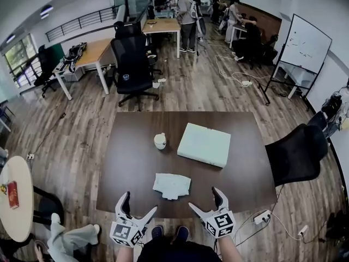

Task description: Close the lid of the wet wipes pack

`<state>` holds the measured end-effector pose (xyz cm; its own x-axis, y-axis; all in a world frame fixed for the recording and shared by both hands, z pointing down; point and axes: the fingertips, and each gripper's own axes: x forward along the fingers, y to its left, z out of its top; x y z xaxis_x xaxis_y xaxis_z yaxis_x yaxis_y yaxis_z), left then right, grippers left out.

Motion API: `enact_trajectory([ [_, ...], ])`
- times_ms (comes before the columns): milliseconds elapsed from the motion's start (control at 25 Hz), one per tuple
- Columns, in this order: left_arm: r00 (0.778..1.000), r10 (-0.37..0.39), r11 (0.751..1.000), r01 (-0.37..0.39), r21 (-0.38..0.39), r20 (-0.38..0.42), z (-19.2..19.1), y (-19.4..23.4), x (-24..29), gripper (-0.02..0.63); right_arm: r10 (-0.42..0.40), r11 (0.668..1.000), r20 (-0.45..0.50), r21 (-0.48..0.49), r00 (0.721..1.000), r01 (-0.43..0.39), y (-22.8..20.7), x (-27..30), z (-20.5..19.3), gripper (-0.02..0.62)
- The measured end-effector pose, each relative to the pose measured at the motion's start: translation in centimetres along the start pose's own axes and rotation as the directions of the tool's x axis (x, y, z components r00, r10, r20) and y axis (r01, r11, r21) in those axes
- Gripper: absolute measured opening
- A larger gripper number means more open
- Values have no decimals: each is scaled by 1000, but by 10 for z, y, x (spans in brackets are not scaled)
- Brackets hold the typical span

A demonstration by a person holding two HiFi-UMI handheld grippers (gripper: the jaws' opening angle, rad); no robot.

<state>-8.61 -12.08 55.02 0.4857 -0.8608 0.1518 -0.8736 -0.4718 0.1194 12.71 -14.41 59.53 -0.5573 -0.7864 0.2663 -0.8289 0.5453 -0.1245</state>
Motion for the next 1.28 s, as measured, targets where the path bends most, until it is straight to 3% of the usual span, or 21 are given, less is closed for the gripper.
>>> enact_trajectory([
  [440,998,-59,998,60,31,-35,-11,51,28,502,-67,998,-24,11,997,67,-1,46,-5,494],
  [800,995,-99,995,99,24,-16,-3,71,48,502,-109,994,-31,-10,994,109,-5,69,3,494],
  [1280,996,-87,996,87,6,-36,-12,76,42,502,-136,988,-152,-100,979,122,-6,89,-59,496],
])
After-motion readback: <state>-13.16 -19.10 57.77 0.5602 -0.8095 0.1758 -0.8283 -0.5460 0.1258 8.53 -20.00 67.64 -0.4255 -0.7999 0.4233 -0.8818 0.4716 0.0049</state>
